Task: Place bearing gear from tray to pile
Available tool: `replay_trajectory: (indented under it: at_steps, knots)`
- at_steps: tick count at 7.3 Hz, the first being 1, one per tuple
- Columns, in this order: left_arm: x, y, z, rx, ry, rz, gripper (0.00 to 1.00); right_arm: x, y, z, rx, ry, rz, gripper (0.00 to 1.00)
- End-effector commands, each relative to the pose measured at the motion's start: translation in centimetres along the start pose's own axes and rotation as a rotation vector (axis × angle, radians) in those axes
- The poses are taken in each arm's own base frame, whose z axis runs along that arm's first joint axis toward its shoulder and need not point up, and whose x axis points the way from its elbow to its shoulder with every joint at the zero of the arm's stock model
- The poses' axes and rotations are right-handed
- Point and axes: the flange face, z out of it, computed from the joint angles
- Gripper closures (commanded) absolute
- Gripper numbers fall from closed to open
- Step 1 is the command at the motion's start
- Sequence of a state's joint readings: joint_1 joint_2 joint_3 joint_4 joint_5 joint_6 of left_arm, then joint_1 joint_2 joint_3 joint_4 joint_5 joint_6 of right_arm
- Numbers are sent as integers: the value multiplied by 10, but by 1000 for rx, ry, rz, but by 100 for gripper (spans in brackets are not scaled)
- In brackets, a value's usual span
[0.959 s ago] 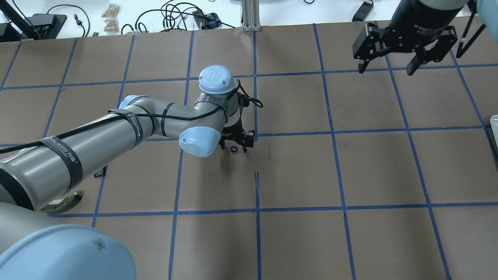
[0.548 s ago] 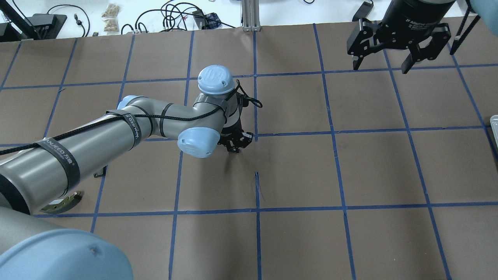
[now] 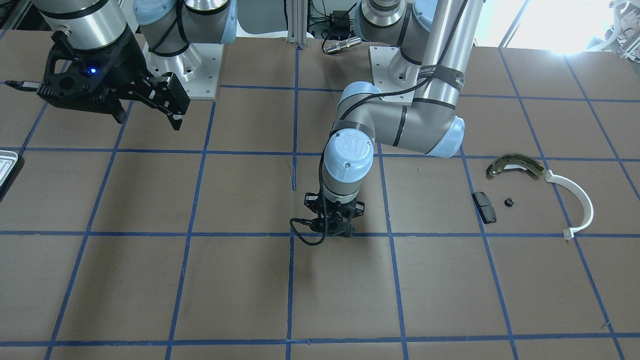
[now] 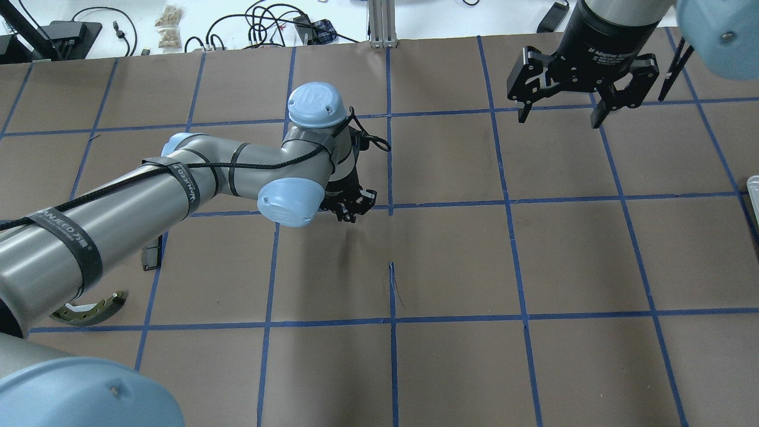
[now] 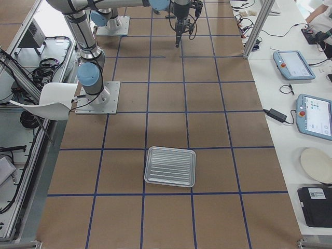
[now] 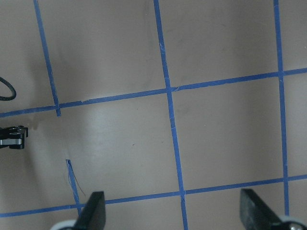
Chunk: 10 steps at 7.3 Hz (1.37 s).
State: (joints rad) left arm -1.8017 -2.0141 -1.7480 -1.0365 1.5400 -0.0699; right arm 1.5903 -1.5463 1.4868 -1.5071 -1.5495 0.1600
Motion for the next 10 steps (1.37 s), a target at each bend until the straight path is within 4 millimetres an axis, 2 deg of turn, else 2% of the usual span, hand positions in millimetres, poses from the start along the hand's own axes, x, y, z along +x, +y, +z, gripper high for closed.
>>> replay_trajectory:
  at_steps: [1, 2, 3, 5, 6, 8, 9, 10]
  knots:
    - [-125, -27, -66, -62, -9, -23, 100, -2, 0, 3, -8, -5, 10, 0]
    - [-197, -31, -98, -89, -30, -50, 100, -2, 0, 3, -6, -4, 11, 0]
    - [-257, -24, -110, -96, -18, -30, 100, -2, -1, 2, -2, -8, 13, 0]
    - [-371, 4, -107, -101, 17, -73, 100, -2, -1, 3, -3, -7, 33, 0]
    - [-420, 23, -97, -123, 24, -62, 100, -2, -1, 3, -3, -7, 33, 0]
    - [-485, 71, -64, -173, 62, -71, 100, -2, -1, 3, -3, -7, 33, 0]
    - [-506, 90, -50, -176, 78, -100, 100, -2, -1, 2, -2, -8, 33, 0]
    - [-518, 101, -37, -166, 77, -115, 100, -3, -1, 2, -2, -8, 31, 0]
